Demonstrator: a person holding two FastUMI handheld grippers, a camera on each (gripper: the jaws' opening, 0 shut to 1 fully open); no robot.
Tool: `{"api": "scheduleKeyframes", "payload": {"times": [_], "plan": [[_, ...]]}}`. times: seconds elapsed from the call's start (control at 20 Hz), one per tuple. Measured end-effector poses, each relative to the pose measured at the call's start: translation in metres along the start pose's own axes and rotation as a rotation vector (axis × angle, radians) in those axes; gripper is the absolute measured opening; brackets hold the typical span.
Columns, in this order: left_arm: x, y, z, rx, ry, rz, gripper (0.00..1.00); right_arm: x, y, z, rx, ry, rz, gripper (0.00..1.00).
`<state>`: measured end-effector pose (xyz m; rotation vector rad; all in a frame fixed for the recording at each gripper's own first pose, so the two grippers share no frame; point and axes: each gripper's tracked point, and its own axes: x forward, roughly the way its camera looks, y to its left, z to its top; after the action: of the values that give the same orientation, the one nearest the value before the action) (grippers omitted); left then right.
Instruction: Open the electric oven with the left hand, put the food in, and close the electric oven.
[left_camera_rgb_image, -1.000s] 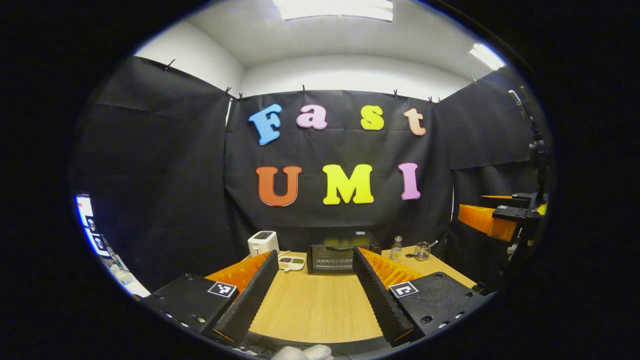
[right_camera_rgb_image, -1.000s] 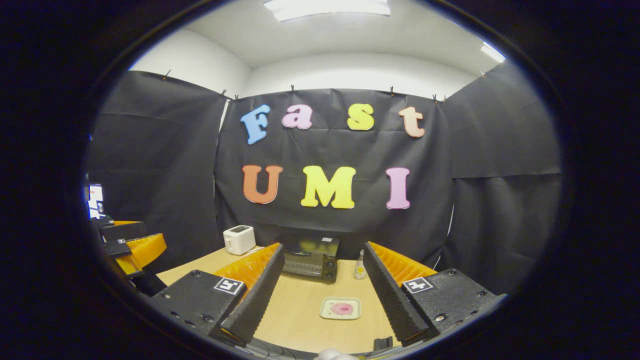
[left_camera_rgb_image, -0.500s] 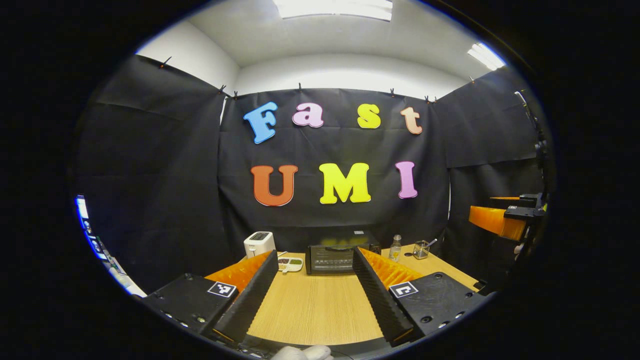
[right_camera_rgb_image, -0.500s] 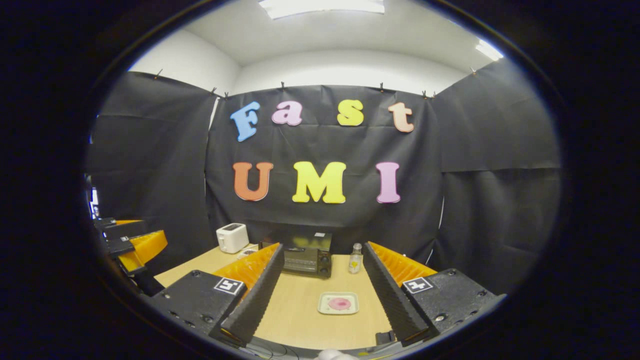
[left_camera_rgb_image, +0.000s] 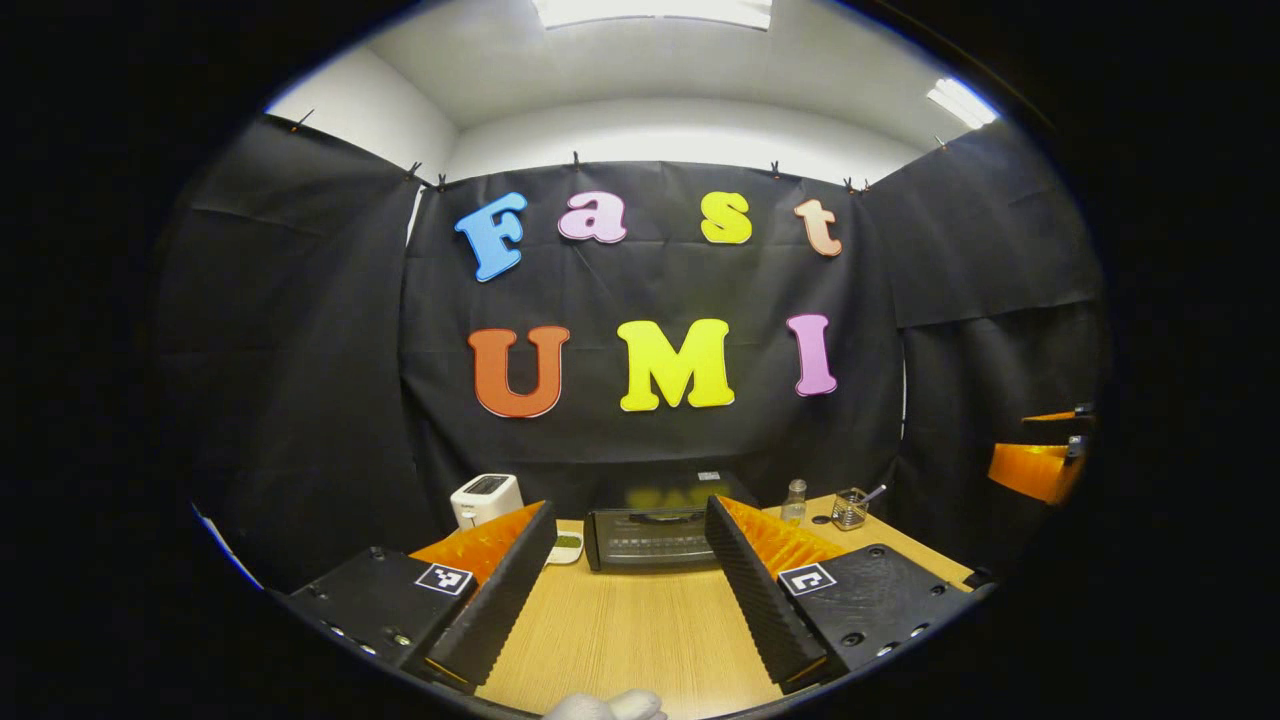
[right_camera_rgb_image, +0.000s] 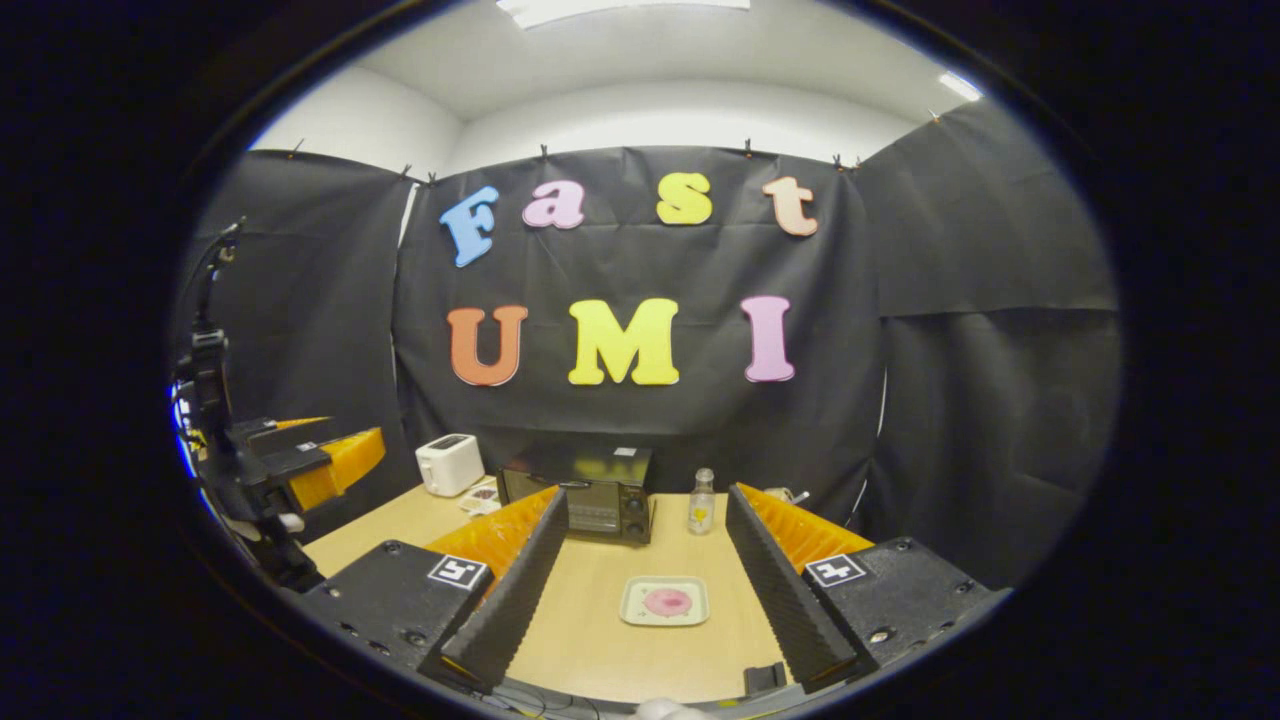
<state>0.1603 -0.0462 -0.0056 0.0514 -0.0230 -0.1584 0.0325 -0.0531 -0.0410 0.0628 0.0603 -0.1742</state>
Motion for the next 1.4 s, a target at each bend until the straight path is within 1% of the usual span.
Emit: {"api": "scheduleKeyframes", "payload": {"times": [0.1, 0.15, 0.2, 0.35, 0.5, 0.7, 0.9, 1.05, 1.1, 1.15, 1.2, 1.3, 1.4], "plan": [[0.041, -0.015, -0.004, -0.002, -0.001, -0.011, 0.95, 0.023, -0.012, -0.004, 0.014, 0.014, 0.008, 0.96], [0.064, -0.023, -0.008, 0.0, 0.0, -0.022, 0.95, 0.036, -0.018, -0.003, 0.022, 0.013, 0.01, 1.0], [0.09, -0.03, -0.014, 0.0, 0.009, -0.031, 0.95, 0.05, -0.025, -0.004, 0.028, 0.016, 0.012, 0.97], [0.158, -0.049, -0.044, -0.039, 0.057, -0.053, 0.95, 0.089, -0.045, -0.009, 0.039, 0.03, 0.027, 0.96], [0.219, -0.053, -0.079, -0.059, 0.107, -0.036, 0.98, 0.126, -0.068, -0.016, 0.025, 0.056, 0.028, 0.96], [0.284, -0.052, -0.128, -0.034, 0.172, -0.012, 0.98, 0.158, -0.094, -0.023, 0.004, 0.089, 0.017, 0.96], [0.319, -0.048, -0.173, -0.035, 0.244, 0.008, 0.98, 0.184, -0.113, -0.036, 0.0, 0.129, 0.007, 0.97], [0.331, -0.052, -0.197, -0.038, 0.299, -0.01, 0.98, 0.202, -0.119, -0.043, 0.013, 0.153, 0.005, 0.97], [0.332, -0.05, -0.207, -0.027, 0.323, -0.003, 0.89, 0.206, -0.117, -0.045, 0.016, 0.158, 0.01, 0.96], [0.335, -0.047, -0.204, 0.009, 0.299, 0.004, 0.89, 0.209, -0.115, -0.045, 0.018, 0.161, 0.018, 0.96], [0.339, -0.048, -0.203, 0.017, 0.293, -0.006, 0.98, 0.211, -0.113, -0.045, 0.018, 0.16, 0.026, 0.96], [0.339, -0.049, -0.207, 0.014, 0.292, -0.019, 0.96, 0.212, -0.112, -0.043, 0.019, 0.153, 0.031, 0.96], [0.34, -0.049, -0.208, 0.011, 0.305, -0.028, 0.95, 0.209, -0.11, -0.043, 0.027, 0.149, 0.04, 0.97]]}}
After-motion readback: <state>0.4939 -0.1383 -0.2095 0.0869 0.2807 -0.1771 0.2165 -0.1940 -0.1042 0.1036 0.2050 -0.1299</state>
